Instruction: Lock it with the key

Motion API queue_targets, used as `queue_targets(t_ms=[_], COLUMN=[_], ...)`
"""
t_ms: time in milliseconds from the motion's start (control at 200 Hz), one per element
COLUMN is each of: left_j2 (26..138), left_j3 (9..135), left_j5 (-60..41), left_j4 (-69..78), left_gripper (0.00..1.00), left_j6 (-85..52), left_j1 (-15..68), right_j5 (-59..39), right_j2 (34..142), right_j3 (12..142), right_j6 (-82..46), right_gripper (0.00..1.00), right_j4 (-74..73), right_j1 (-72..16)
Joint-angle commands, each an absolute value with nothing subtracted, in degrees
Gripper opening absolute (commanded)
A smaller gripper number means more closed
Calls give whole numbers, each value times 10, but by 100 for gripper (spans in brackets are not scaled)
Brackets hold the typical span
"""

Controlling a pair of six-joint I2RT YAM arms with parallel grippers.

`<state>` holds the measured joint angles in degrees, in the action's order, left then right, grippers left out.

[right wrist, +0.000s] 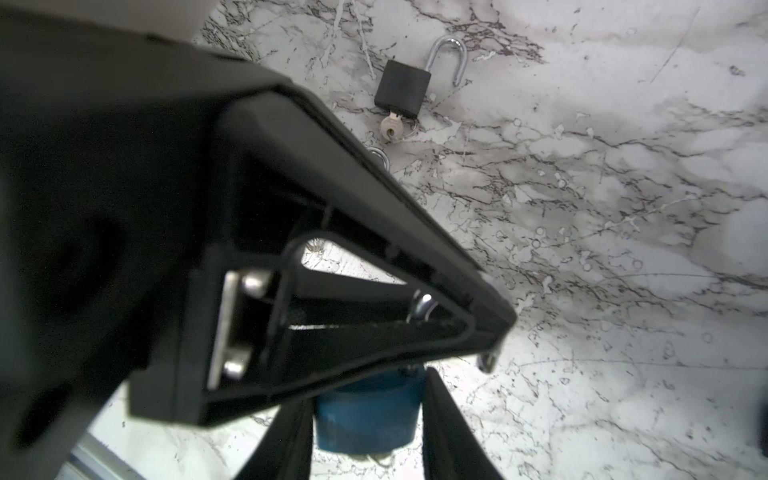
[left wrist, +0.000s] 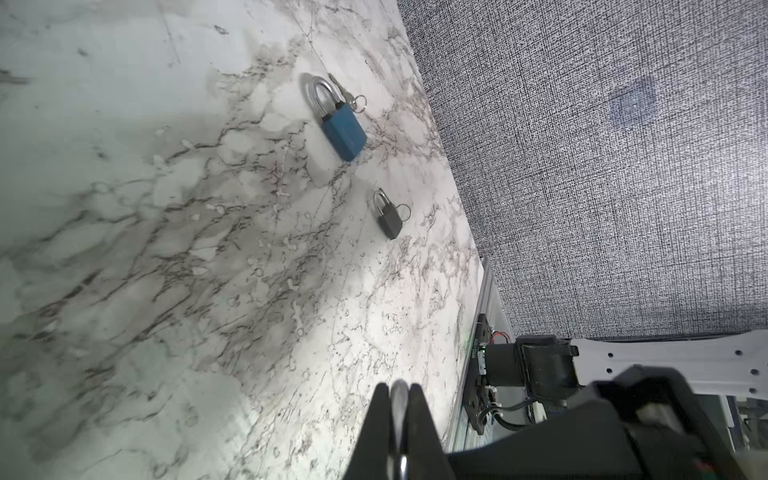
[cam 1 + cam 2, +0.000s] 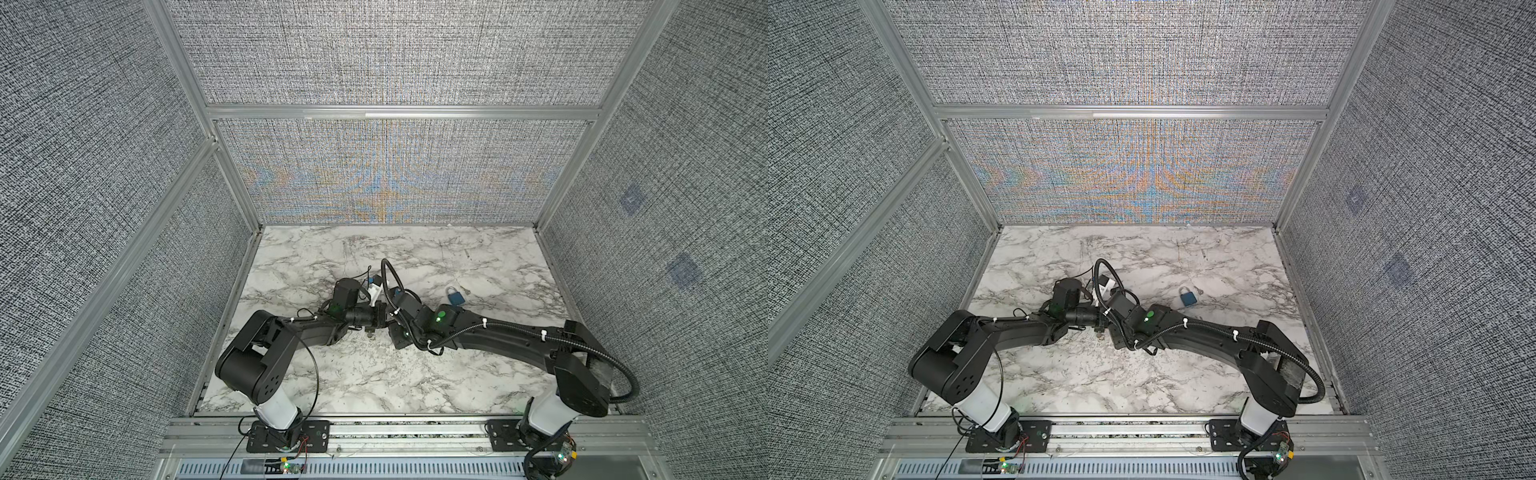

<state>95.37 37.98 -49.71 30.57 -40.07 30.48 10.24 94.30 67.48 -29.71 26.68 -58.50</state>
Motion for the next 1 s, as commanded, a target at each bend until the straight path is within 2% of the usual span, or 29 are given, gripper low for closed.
queue_targets(t_ms=[0,190,260,365,635,840,995], left_j2=[963,968,967,964,926,868,834], left_j3=[380,373,371,363,355,364,368], left_j5=[-490,-491,-489,-489,-469,-418,-386], left_j4=[301,323,334,365,394,320,279], left_gripper=[0,0,0,0,0,0,0], left_j6=[-398,-415,-426,-453,-502,-498,-500], left_j1=[304,304,304,304,304,306,306], right_j5=[113,115,114,104,63,70,88], right_j2=[937,934,926,897,781,666,631], right_j3=[681,671,659,625,492,349,302], right_j6=[-293,-294,-299,-310,-327,-326,-300], right_gripper=[26,27,50,65,67,66,66], right_j4=[248,242,232,200,97,-55,-112], right_j1=[-586,-586,-586,-583,-555,-536,-535])
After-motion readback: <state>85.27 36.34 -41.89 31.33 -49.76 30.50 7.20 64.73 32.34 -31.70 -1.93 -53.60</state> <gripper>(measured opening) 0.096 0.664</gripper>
